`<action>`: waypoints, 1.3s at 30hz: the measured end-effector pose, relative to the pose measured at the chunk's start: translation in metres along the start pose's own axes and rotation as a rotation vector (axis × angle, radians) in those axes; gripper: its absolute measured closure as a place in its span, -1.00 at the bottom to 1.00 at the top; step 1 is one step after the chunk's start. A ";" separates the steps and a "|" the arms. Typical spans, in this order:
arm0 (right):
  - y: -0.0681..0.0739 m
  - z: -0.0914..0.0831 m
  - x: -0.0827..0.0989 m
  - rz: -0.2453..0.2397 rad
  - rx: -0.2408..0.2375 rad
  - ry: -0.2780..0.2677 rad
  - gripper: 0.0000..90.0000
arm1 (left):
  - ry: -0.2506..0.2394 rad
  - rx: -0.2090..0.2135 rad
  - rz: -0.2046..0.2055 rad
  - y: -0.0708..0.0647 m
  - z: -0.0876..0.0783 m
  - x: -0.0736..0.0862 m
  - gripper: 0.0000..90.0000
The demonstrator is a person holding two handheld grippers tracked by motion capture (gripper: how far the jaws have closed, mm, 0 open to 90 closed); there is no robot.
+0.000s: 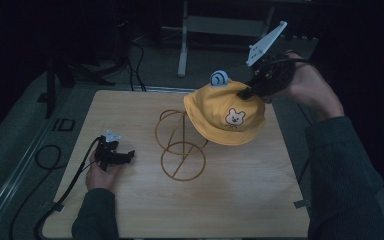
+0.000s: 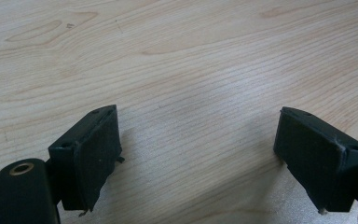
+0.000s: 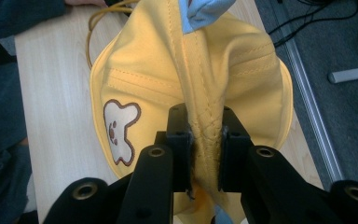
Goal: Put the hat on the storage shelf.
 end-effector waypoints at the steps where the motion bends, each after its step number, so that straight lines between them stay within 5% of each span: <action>1: 0.001 0.001 -0.002 -0.003 -0.002 0.000 0.74 | 0.000 0.000 0.000 0.000 0.000 0.000 -0.68; 22: 0.024 0.041 -0.059 -0.071 -0.051 0.030 0.74 | -0.001 0.001 -0.001 0.000 0.000 0.000 -0.68; 39: 0.037 0.069 -0.085 -0.115 -0.060 0.105 0.74 | 0.000 0.001 0.000 0.000 0.000 0.000 -0.68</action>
Point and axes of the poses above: each handheld gripper's, and its own axes: z roughly forward along the jaws, x roughly out of its underside, y roughly to its left, the point moved 3 cm from there along z, roughly forward along the jaws, and after that the axes turned 14 degrees about x, right-handed, at the moved point
